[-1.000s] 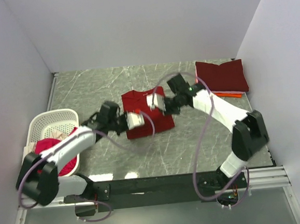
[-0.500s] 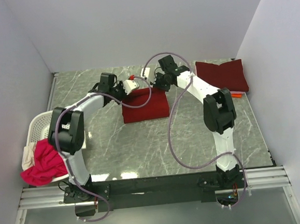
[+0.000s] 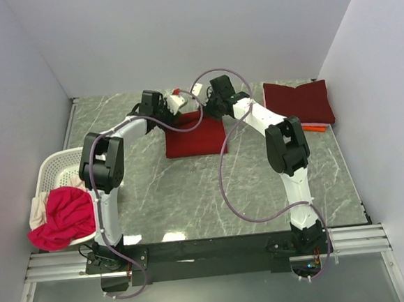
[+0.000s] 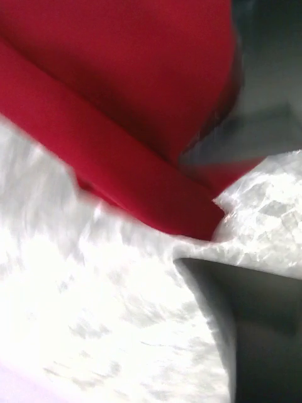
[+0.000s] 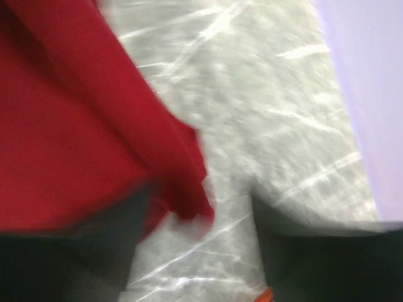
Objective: Fold and stack the t-shirts
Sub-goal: Fold the tshirt, then neatly place the folded tshirt to the corner
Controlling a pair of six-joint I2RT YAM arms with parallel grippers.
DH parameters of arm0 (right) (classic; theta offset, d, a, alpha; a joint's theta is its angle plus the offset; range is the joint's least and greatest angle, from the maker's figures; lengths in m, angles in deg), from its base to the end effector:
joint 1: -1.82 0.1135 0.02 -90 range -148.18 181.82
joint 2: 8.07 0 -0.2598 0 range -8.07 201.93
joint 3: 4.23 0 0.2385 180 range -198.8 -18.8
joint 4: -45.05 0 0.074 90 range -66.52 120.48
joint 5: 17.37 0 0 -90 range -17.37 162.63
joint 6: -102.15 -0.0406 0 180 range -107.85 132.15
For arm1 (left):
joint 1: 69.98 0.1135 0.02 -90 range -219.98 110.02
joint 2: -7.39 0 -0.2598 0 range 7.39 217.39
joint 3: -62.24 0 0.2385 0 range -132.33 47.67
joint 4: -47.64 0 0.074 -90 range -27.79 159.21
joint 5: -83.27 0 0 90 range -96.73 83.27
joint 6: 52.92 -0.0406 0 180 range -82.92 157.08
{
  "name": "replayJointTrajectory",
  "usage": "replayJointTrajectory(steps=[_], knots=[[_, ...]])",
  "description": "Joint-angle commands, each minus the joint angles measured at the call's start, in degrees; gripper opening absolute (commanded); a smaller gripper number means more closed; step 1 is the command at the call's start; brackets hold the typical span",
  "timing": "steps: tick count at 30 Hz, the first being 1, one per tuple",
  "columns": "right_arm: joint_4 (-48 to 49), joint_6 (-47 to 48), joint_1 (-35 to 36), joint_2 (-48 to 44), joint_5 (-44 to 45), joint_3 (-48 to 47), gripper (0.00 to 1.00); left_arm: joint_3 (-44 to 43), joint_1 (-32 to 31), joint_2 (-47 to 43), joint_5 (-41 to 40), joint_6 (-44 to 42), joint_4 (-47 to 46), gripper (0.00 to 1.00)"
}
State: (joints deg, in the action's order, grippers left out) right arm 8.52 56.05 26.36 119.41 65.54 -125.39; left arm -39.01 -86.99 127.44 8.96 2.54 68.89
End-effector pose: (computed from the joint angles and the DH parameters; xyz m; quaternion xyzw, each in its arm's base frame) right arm 0.4518 0.2118 0.2157 -0.5349 0.7425 -0.0113 0.4030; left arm 0.4390 -0.1458 0.1888 0.4424 0.7836 -0.0585 0.4322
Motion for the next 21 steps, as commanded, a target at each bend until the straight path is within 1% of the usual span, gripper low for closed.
replayJointTrajectory(steps=[1, 2, 3, 4, 5, 6, 7, 8, 9, 10, 11, 12, 14, 16, 17, 19, 20, 21], knots=[[10.9, -6.9, -0.5, 0.3, 9.6, -2.1, 0.84, -8.1, 0.5, 1.8, -13.5, 15.9, -1.3, 0.72], [14.1, -9.9, -0.5, 0.0, 13.1, -1.9, 0.86, -10.9, 0.6, 2.0, -18.0, 24.2, 1.3, 0.91], [13.7, -13.7, -0.7, -0.3, 14.4, -2.1, 0.86, -16.1, 0.6, 1.9, -18.8, 27.6, 4.2, 0.98], [12.3, -15.2, -1.0, -0.7, 13.4, -2.3, 0.86, -17.5, 0.6, 0.9, -19.3, 30.1, 6.6, 0.99], [9.2, -19.9, -2.2, -2.4, 11.9, -2.1, 0.86, -17.6, 0.6, -0.6, -18.1, 33.5, 8.2, 0.99], [7.7, -22.3, -2.9, -3.4, 9.8, -1.4, 0.86, -14.2, 0.7, -5.2, -17.1, 34.2, 7.3, 0.99], [5.9, -24.5, -3.6, -4.2, 3.3, -0.9, 0.86, -11.4, 0.8, -8.0, -16.1, 36.4, 5.7, 0.99], [1.9, -28.7, -5.4, -5.7, -0.3, -0.6, 0.86, -8.6, 0.8, -10.6, -14.3, 38.0, 2.6, 0.99], [0.0, -31.4, -6.2, -5.9, -4.6, -0.6, 0.86, -4.3, 1.1, -14.6, -9.1, 39.0, 1.8, 0.99], [-1.5, -34.0, -7.3, -6.0, -12.2, -0.6, 0.86, -3.0, 1.2, -15.9, -6.0, 40.1, 1.6, 0.99], [-4.3, -36.1, -8.1, -5.5, -16.4, -0.5, 0.86, -2.3, 1.2, -16.6, -3.7, 43.0, 2.0, 0.95], [-5.2, -39.8, -9.3, -5.1, -18.9, -0.6, 0.86, -2.3, 1.2, -16.3, 2.9, 44.1, 4.0, 0.91], [-6.6, -43.7, -10.0, -3.9, -23.7, -0.3, 0.86, -2.1, 1.3, -14.4, 8.5, 48.0, 5.1, 0.81], [-6.3, -48.0, -10.6, -3.1, -24.0, 0.2, 0.86, -0.8, 1.2, -12.8, 13.3, 51.0, 4.1, 0.75], [-5.4, -51.0, -10.6, -2.3, -22.5, 0.4, 0.86, -0.6, 1.2, -10.9, 13.3, 51.5, 4.0, 0.68], [-4.8, -53.3, -10.6, -1.3, -20.2, 0.2, 0.86, -0.3, 1.2, -8.8, 12.5, 52.6, 3.7, 0.65], [-3.9, -55.4, -10.6, -0.1, -19.4, -0.1, 0.86, -0.4, 1.2, -6.3, 12.4, 53.0, 4.1, 0.57], [-3.7, -56.1, -10.6, 0.7, -18.4, -0.5, 0.86, -0.9, 1.2, -5.0, 12.7, 53.3, 4.3, 0.53]])
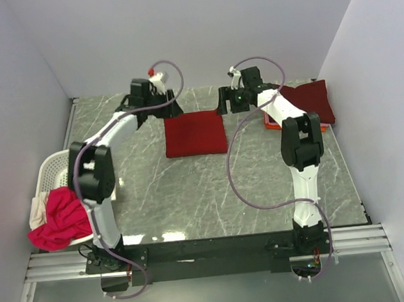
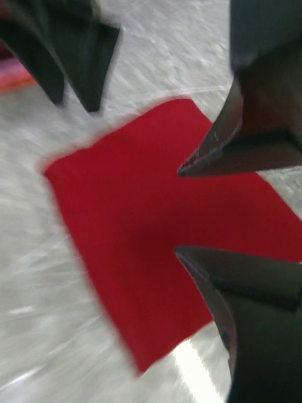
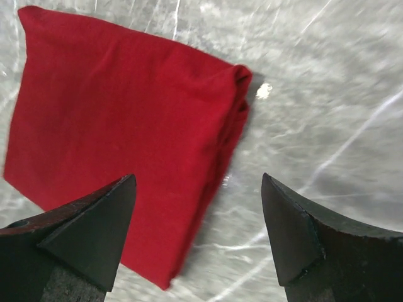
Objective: Fold and stack the t-shirts
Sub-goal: Neatly place the folded tshirt to the corner
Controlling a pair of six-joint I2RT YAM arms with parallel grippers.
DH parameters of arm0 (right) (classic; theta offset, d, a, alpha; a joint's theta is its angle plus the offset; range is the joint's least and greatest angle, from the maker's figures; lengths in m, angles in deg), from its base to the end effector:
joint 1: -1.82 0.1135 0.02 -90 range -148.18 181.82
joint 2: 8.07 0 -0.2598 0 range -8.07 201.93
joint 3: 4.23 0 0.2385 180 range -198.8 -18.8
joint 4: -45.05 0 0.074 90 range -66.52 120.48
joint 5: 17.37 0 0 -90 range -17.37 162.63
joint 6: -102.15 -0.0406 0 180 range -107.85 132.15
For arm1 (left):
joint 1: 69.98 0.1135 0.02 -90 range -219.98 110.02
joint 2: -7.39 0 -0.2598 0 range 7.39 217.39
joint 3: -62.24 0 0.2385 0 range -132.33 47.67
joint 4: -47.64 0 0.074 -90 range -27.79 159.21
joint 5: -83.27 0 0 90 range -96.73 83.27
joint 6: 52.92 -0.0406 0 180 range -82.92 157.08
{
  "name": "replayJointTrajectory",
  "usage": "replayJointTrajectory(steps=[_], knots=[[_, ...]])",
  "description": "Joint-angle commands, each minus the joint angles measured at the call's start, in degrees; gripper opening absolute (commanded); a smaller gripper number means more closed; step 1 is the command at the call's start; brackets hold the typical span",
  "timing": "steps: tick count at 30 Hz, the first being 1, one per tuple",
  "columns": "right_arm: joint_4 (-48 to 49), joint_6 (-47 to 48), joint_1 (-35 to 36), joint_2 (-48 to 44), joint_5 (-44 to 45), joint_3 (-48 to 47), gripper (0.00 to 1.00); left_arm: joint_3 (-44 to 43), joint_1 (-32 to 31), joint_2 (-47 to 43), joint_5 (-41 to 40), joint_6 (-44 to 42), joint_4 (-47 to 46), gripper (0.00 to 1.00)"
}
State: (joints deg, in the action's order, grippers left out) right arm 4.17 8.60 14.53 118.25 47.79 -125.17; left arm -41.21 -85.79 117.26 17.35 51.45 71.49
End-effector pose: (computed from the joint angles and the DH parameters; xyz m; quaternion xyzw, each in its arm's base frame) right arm 0.4723 0.1240 0.2204 -0.1522 0.8970 0.2490 0.3319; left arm 0.4200 -0.1362 0.2752 0.1145 0.8468 -0.3014 0.4231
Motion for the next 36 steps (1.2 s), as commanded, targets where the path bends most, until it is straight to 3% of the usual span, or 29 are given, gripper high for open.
replayJointTrajectory(steps=[1, 2, 5, 13, 14, 20, 28, 32, 36], knots=[[0.5, -9.3, 1.2, 2.7, -0.4, -1.5, 0.86, 0.8, 0.0, 6.5, 4.5, 4.3, 2.8, 0.51], [-0.3, -11.1, 1.3, 4.5, 0.2, -2.3, 0.86, 0.5, 0.0, 8.9, 4.7, 4.5, 3.1, 0.44], [-1.7, -13.7, 1.4, 7.7, 1.3, -5.8, 0.84, 0.1, -0.1, 11.4, 6.1, 4.9, 2.9, 0.38], [-6.4, -16.1, 3.8, 11.6, 4.4, -10.8, 0.79, -0.3, -1.0, 15.7, 7.7, 4.7, 4.3, 0.36], [-7.3, -16.0, 4.2, 12.4, 2.6, -11.7, 0.73, -0.6, -1.1, 16.2, 7.7, 4.6, 4.4, 0.36], [-9.5, -16.8, 4.9, 14.7, 0.7, -13.7, 0.61, -0.7, -1.9, 16.9, 8.0, 4.4, 5.0, 0.37], [-11.1, -13.4, 4.5, 13.3, 5.9, -15.4, 0.57, -0.9, -1.9, 16.5, 8.1, 3.6, 5.7, 0.37], [-11.7, -5.4, 4.2, 9.1, 13.5, -16.1, 0.61, -1.3, -1.9, 16.5, 7.5, 3.4, 6.3, 0.37], [-9.7, -4.4, 3.4, 6.0, 18.9, -14.4, 0.66, -1.3, -1.9, 16.4, 7.0, 3.4, 6.3, 0.37]])
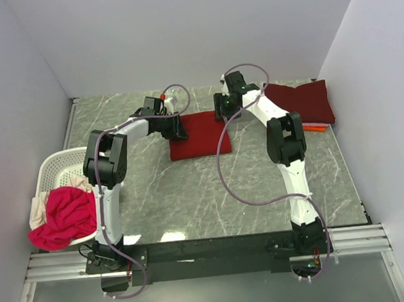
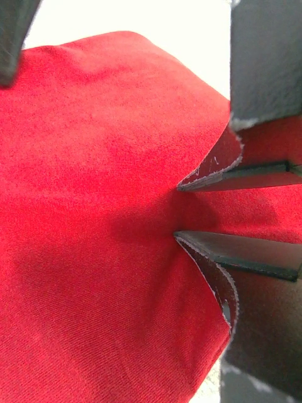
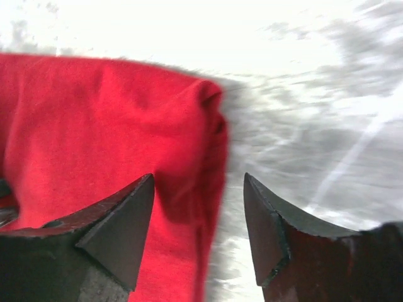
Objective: Fold and stack the t-shirts
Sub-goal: Neatly place the folded tshirt to the corner
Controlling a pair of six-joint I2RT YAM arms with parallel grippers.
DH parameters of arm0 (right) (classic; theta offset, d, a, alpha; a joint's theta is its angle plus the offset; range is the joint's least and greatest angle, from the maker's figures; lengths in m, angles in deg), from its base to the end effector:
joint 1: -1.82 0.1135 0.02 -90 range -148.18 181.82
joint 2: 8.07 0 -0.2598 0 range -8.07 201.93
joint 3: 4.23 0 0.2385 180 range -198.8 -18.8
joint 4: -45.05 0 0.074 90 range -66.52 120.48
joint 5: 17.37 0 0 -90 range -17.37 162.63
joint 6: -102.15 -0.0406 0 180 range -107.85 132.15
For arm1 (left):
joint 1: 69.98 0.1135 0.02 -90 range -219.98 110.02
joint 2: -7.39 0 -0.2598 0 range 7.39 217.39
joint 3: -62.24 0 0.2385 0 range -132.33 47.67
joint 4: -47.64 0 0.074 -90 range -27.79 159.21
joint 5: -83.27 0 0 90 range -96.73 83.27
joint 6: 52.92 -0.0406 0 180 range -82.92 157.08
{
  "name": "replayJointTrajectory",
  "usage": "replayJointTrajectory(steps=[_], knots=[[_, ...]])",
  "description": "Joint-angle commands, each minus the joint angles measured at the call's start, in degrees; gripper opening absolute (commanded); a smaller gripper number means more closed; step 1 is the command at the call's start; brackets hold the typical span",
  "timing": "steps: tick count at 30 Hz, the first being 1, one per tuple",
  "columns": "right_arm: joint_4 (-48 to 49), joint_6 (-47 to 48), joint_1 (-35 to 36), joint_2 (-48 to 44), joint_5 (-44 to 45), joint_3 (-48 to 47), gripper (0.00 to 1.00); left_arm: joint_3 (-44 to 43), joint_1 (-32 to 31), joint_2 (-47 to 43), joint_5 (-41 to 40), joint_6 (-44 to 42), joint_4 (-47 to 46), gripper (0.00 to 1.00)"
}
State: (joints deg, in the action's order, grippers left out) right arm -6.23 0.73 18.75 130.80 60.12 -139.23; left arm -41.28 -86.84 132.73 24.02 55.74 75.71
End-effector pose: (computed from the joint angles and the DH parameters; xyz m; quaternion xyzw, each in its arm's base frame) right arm 0.4935 0.1594 0.1750 -0.0782 0.9458 0.1737 0.2632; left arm 0.4360 -0.1538 0.1535 0.0767 0.9071 -0.3380 0.2389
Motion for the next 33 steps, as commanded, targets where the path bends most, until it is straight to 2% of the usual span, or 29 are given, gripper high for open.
replayJointTrajectory(steps=[1, 5, 12, 19, 21, 22, 27, 28, 30, 31, 33], knots=[[0.2, 3.3, -1.0, -5.5, 6.5, -0.9, 0.66, -1.2, -0.9, 1.0, 0.5, -0.9, 2.0, 0.37], [-3.0, 1.8, -1.2, -1.0, 0.7, -5.3, 0.71, -0.7, -0.9, 0.6, 0.8, -0.7, 1.5, 0.37], [-5.6, -1.1, -1.2, 6.4, -7.7, -11.0, 0.72, -0.7, -0.9, 0.5, 1.7, -1.0, 1.8, 0.37], [-7.1, -1.6, -1.1, 7.9, -6.7, -11.4, 0.68, -1.0, -0.9, 0.3, 2.3, -0.6, 1.4, 0.38], [-7.8, -1.8, -1.2, 8.2, -8.0, -11.3, 0.63, -1.0, -0.9, 0.2, 2.6, -0.5, 1.4, 0.38], [-7.9, -2.1, -1.0, 8.4, -9.4, -11.3, 0.56, -1.0, -0.9, 0.0, 2.7, -0.5, 1.4, 0.38], [-9.4, -1.9, -0.9, 9.1, -11.7, -11.1, 0.33, -0.9, -1.0, -0.3, 3.3, -0.3, 1.1, 0.38], [-9.4, -2.0, -0.9, 9.0, -11.4, -10.8, 0.26, -1.0, -1.1, -0.4, 3.4, -0.2, 1.2, 0.38], [-8.6, -2.4, -1.1, 8.7, -10.1, -10.1, 0.19, -1.1, -1.2, -0.2, 3.5, -0.2, 1.1, 0.38], [-8.5, -2.4, -1.3, 8.6, -9.4, -10.1, 0.13, -1.1, -1.2, -0.3, 3.4, -0.2, 1.3, 0.38], [-8.0, -1.8, -1.6, 8.3, -6.2, -10.4, 0.08, -1.0, -1.2, -1.0, 2.3, -0.5, 1.6, 0.38]])
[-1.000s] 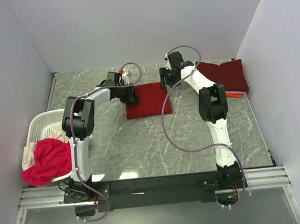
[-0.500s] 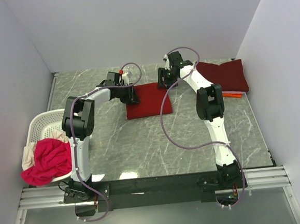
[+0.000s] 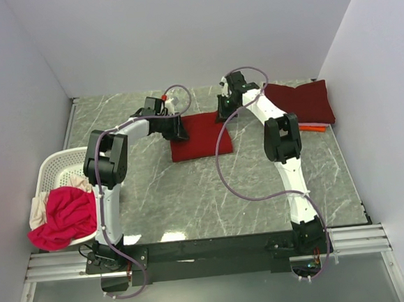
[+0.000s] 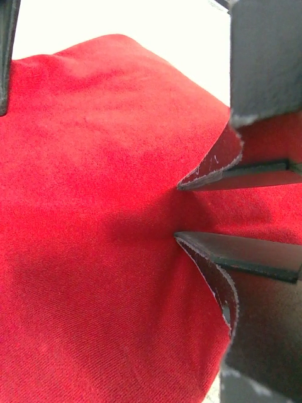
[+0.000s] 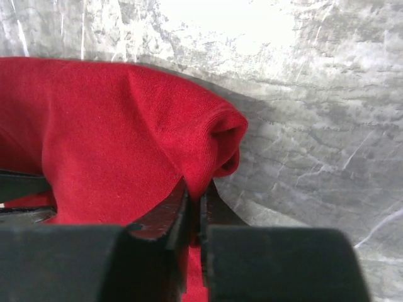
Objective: Fold and stack the t-shirts
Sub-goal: Neatly place the folded tshirt to the corner
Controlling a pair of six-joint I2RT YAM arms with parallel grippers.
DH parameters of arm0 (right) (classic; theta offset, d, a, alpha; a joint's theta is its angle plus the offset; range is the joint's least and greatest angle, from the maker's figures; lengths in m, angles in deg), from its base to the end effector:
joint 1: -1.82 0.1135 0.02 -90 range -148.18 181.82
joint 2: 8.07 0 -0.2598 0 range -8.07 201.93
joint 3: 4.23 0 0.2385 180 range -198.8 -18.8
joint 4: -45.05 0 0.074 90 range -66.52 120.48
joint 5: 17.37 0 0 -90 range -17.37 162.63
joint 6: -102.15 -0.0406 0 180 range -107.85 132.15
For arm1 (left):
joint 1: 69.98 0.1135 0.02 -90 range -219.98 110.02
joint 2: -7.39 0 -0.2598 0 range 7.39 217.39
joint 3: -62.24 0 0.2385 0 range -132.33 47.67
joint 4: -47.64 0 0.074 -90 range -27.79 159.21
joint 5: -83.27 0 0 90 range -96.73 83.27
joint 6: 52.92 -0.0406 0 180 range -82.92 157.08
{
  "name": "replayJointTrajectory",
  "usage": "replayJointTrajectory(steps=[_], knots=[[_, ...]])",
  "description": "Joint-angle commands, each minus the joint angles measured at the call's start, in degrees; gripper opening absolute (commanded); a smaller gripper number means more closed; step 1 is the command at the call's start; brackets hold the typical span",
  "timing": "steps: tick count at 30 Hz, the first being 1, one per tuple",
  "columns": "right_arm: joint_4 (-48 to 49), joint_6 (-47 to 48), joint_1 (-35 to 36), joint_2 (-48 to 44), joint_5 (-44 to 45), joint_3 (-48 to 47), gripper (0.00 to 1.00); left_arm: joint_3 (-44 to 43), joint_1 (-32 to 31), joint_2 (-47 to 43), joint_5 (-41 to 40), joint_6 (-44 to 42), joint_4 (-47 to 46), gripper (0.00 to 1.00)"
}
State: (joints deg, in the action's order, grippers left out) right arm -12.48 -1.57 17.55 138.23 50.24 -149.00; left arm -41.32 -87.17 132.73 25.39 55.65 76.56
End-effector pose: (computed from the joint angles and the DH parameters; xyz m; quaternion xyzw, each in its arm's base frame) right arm 0.5078 0.1591 0.1556 -0.0684 0.9444 0.2475 0.2055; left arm 0.4335 -0.1567 0.1531 0.0821 0.9061 -0.3472 0.2276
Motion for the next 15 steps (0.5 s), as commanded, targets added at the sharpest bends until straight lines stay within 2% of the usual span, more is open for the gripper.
replayJointTrajectory(steps=[1, 4, 9, 11, 15], knots=[[-1.7, 1.9, -0.8, 0.3, 5.5, -1.3, 0.03, -0.7, -0.8, -1.8, -0.1, -0.8, 1.3, 0.39], [-1.5, 6.7, -1.8, -2.1, 13.6, -3.0, 0.00, -0.2, 0.1, -7.6, -6.4, -2.0, 2.2, 0.45], [0.3, 17.1, -1.8, -11.0, 20.7, -0.2, 0.00, 3.1, 2.6, -24.3, -15.5, -5.0, 3.9, 0.56], [0.8, 21.5, -1.5, -13.3, 24.0, 1.6, 0.00, 7.6, 3.2, -31.9, -17.9, -6.0, 3.9, 0.61], [2.4, 28.3, -0.8, -18.8, 29.0, 5.2, 0.00, 18.3, 3.4, -43.6, -22.0, -7.2, 1.9, 0.63]])
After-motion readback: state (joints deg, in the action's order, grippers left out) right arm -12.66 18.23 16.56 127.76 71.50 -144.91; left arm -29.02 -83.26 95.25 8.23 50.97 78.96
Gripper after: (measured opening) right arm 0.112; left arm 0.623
